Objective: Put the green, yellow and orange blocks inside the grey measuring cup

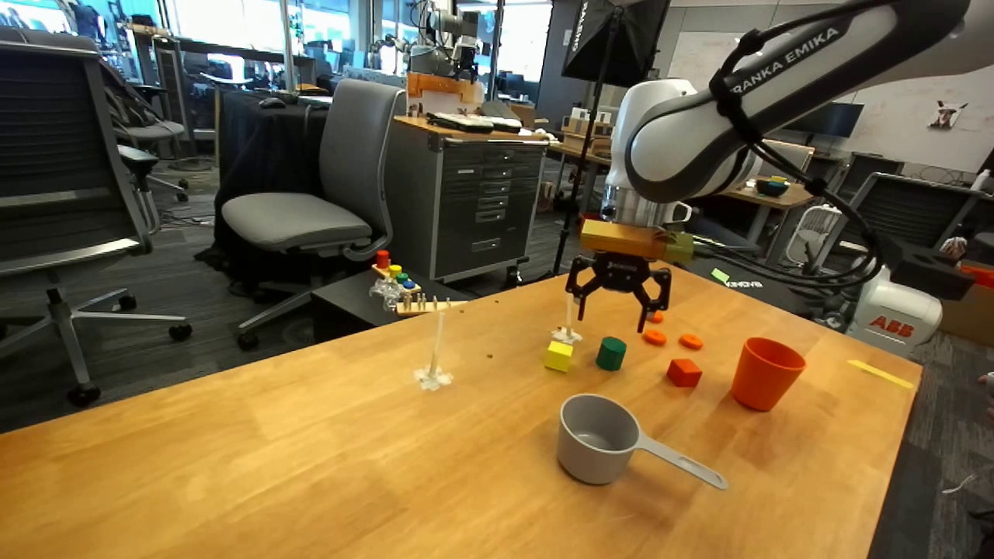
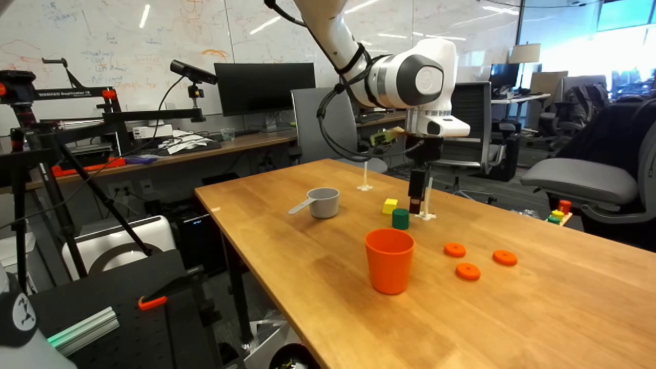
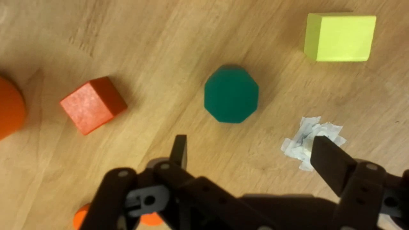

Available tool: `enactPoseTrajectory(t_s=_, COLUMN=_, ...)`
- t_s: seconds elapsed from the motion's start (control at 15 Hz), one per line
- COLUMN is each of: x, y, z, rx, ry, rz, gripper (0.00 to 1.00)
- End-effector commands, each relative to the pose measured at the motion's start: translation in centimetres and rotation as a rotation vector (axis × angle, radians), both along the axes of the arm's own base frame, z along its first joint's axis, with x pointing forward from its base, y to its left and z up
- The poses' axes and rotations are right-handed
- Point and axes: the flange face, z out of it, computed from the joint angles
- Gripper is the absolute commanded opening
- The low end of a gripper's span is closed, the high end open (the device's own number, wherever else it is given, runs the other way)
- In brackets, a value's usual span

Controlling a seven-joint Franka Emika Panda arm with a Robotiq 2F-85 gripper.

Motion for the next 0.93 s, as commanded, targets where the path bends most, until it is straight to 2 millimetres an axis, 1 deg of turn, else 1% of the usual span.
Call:
enactPoseTrajectory(t_s=0.0, x=0.2, y=1.5, z=0.1, rx=0.027, ry=-0.004, rz=-0.073, gripper=1.00)
enactPoseTrajectory(t_s=0.2, x=-0.3, y=1.9, z=0.2, rx=0.057, ry=0.006, rz=-0.114, gripper=1.00)
enactPoseTrajectory(t_s=0.33, x=-0.5, y=1.7, z=0.1, rx=0.078, ry=0.012, rz=-0.140, gripper=1.00)
enactPoseTrajectory(t_s=0.87, x=-2.1, y=0.7, z=-1.5, rx=0.119, ry=0.100, rz=-0.245, gripper=1.00)
